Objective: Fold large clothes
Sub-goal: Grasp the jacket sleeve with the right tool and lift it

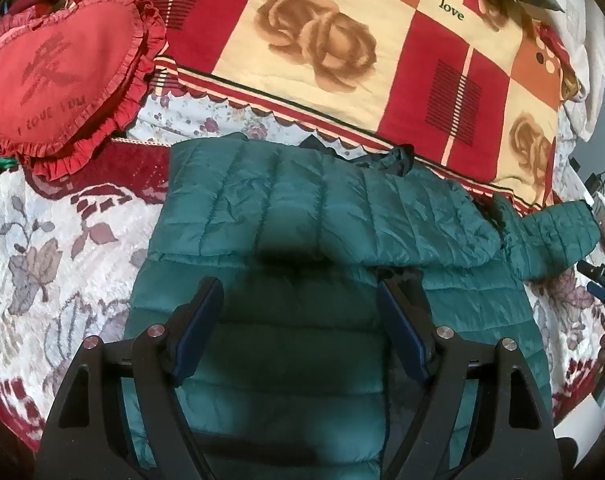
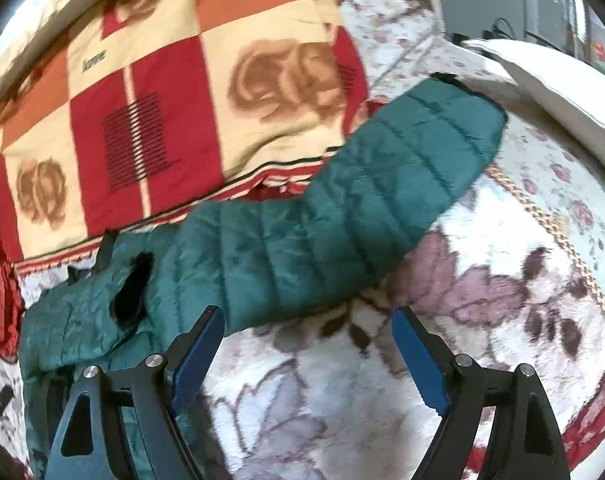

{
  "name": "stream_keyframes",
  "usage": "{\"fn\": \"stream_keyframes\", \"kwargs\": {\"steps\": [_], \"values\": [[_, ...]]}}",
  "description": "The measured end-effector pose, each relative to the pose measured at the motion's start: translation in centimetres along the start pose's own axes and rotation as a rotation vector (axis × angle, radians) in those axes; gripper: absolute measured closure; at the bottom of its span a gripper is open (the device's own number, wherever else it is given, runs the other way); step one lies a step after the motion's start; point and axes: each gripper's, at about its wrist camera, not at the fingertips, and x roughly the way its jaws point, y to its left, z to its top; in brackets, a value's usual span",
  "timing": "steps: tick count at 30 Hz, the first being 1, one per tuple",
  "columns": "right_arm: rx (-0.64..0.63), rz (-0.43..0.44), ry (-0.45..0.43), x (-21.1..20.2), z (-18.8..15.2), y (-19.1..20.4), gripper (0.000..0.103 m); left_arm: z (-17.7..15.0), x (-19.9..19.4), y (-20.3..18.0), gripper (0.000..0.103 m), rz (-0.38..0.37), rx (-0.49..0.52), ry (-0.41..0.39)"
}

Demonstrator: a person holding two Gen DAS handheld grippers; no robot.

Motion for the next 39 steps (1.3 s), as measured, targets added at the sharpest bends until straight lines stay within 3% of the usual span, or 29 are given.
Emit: {"fn": "stream_keyframes", "kwargs": {"steps": [11, 18, 21, 31, 34, 35, 39], "values": [[0.125, -0.032, -0.060, -0.4, 3.2, -6.5, 0.019, -0.3, 0.2, 0.2, 0.024, -0.016, -0.015, 0.007], [0.310, 0.001, -0.120, -0.1, 5.4, -11.9, 0.019, -0.1, 0.6, 1.0, 0.024, -0.029, -0.042, 0.025], [0.345, 0.029, -0.131, 0.4, 6.5, -12.7, 0.019, -0.2, 0.8, 1.1, 0.024, -0.029, -0.037, 0.032], [0.387, 0.004, -0.125, 3.8, 10.2, -13.8, 0.026, -0.4, 0.6, 1.6, 0.024, -0.038, -0.054, 0.021], [0.400, -0.001, -0.126, 4.7, 10.5, -14.3, 0.046, -0.4, 0.6, 1.6, 0.024, -0.036, -0.055, 0.025], [0.407, 0.006, -0.141, 4.7, 10.4, -14.5, 0.058, -0.4, 0.7, 1.5, 0.024, -0.034, -0.055, 0.028], [0.449, 0.084, -0.199, 3.8, 9.5, -15.5, 0.089, -0.6, 1.0, 1.5, 0.024, -0.028, -0.052, 0.037]]}}
